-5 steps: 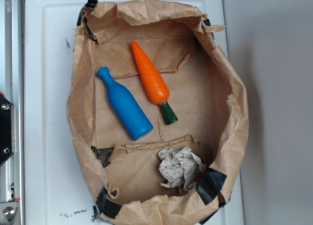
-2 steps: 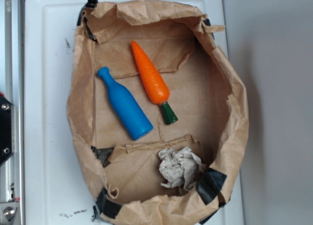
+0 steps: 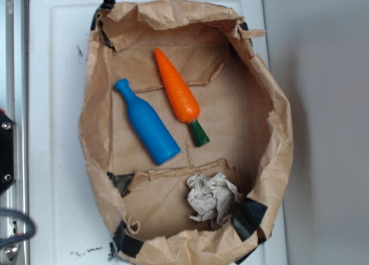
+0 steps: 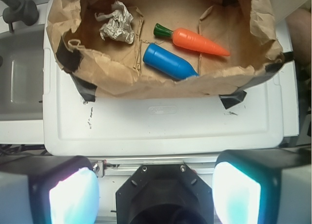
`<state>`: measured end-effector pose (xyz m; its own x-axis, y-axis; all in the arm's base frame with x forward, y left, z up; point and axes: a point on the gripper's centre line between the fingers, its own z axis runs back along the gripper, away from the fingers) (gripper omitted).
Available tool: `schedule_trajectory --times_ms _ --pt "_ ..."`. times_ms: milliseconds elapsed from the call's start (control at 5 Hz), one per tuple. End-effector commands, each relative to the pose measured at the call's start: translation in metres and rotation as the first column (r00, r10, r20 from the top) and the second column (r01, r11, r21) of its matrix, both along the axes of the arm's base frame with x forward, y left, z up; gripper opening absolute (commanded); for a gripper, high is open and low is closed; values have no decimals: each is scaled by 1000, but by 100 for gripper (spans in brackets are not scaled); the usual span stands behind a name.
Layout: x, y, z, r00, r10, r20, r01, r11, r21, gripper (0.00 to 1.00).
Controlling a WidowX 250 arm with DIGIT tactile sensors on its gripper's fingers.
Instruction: Grab the carrot.
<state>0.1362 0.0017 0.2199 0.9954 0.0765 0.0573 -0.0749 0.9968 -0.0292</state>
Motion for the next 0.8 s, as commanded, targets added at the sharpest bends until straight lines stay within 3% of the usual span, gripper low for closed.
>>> schedule_trajectory --times_ms 0,200,600 --pt "31 11 -4 1000 -22 8 22 1000 -18 100" --pt "39 19 -17 999 -34 -9 33 999 -30 100" --pt "43 18 -14 997 -78 13 78 997 -29 100"
